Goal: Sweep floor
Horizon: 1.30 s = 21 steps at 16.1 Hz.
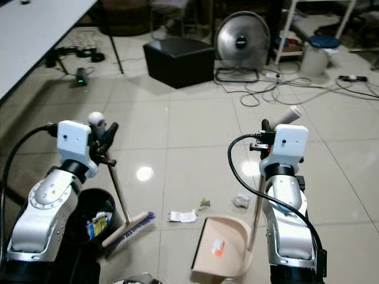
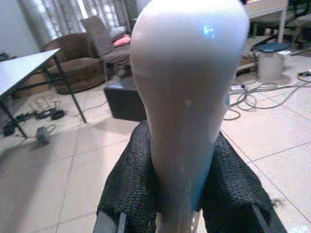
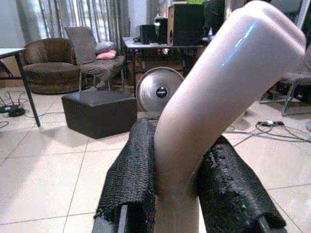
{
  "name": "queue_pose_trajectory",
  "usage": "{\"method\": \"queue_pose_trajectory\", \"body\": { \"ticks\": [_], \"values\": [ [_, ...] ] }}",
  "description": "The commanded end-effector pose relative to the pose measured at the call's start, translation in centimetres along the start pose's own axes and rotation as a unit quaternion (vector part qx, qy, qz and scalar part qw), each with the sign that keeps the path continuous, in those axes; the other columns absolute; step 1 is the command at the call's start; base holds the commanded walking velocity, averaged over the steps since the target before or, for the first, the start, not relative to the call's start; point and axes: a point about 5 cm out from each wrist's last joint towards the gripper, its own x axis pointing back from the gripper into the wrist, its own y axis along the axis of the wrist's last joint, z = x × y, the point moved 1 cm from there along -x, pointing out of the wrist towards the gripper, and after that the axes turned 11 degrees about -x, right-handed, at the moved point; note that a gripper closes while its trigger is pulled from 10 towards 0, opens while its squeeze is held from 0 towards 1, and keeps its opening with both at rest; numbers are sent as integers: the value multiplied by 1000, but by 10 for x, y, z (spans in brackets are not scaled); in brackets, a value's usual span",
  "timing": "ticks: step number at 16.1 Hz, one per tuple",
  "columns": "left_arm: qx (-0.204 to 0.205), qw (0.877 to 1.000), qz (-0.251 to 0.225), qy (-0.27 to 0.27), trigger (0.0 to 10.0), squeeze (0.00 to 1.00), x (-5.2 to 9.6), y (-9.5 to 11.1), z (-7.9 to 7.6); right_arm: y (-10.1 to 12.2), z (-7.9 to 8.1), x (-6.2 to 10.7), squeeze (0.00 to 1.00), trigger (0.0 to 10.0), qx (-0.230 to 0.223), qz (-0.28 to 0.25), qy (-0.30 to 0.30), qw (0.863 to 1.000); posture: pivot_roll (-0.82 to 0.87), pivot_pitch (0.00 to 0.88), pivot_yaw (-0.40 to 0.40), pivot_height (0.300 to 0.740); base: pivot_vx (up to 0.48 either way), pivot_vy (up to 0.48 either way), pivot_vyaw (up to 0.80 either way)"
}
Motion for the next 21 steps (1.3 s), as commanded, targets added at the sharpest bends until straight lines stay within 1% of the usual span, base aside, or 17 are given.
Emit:
{"method": "queue_pose_trajectory", "body": {
  "ticks": [1, 5, 9, 17, 21],
  "values": [
    [16, 1000, -19, -3, 10000, 0, -4, 9, -2, 10, -6, 0, 0, 10000, 8, -20, -12, 1000, 49, 43, 95, 740, 0, 0, 0],
    [12, 1000, -23, -7, 10000, 0, -5, 11, -3, 10, -7, 0, 0, 10000, 5, -18, -14, 1000, 50, 45, 96, 740, 0, 0, 0],
    [24, 999, -31, -8, 10000, 0, -5, 13, -4, 11, -6, 0, 0, 10000, 1, -15, -12, 1000, 48, 48, 98, 740, 0, 0, 0],
    [29, 999, -29, -10, 10000, 0, -4, 12, -6, 10, -6, 1, 0, 10000, 3, -6, -8, 1000, 44, 52, 92, 740, 292, 0, 0],
    [31, 999, -30, -10, 10000, 0, -3, 12, -6, 9, -4, 1, 0, 10000, 2, -3, -3, 1000, 45, 50, 89, 740, 324, 0, -800]
  ]
}}
